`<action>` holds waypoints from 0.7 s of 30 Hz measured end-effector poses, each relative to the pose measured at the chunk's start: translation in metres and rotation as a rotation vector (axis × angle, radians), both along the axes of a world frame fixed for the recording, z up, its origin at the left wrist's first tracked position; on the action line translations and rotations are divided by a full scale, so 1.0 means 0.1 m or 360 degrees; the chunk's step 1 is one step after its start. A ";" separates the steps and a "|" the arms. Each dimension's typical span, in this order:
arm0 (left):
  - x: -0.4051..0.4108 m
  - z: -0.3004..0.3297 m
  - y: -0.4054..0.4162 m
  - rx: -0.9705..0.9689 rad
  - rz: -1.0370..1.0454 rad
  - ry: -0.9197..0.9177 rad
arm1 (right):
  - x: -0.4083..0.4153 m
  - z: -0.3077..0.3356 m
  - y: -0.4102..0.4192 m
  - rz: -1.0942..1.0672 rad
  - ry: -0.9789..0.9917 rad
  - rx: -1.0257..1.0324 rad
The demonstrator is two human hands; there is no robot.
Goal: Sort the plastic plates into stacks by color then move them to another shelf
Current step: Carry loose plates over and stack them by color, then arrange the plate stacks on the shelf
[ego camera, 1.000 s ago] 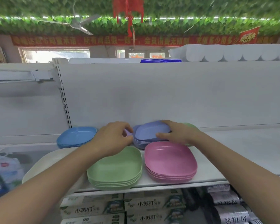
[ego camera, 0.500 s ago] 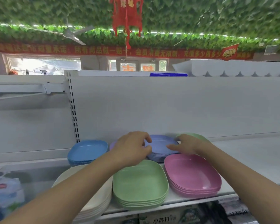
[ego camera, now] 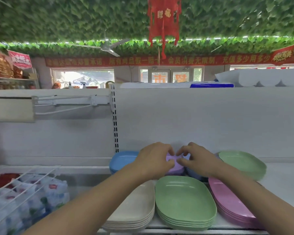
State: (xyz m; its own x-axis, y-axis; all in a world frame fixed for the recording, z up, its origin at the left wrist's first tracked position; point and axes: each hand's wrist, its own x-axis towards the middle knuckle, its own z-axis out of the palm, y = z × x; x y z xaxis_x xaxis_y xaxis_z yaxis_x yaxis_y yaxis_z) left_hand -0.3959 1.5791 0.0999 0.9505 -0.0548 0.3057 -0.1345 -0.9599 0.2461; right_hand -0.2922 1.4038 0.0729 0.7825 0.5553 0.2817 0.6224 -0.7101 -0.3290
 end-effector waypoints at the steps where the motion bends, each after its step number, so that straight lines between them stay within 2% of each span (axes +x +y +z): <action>1: -0.04 0.01 0.02 0.0010 0.0017 0.0007 | -0.01 0.00 0.04 0.0034 -0.0001 0.0029; 7: -0.33 0.08 -0.05 0.0014 0.0156 -0.0011 | -0.15 -0.02 0.14 0.0244 -0.0029 0.0114; 12: -0.55 0.13 -0.47 0.0020 0.0293 -0.0023 | -0.33 -0.05 -0.14 0.0409 -0.0070 0.0193; 16: -0.54 0.13 -1.13 0.0001 0.0332 -0.0061 | -0.42 -0.03 -0.90 0.0413 -0.0105 0.0195; 21: -0.30 0.09 -2.35 0.0038 0.0185 -0.0092 | -0.33 -0.03 -2.32 0.0259 -0.0134 0.0232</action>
State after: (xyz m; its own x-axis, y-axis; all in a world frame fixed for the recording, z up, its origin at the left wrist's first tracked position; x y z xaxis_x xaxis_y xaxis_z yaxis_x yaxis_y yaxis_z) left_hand -0.4257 1.3445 0.1089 0.9316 0.0465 0.3604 -0.0356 -0.9753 0.2180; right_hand -0.3255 1.1723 0.0702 0.6561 0.6210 0.4289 0.7546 -0.5468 -0.3628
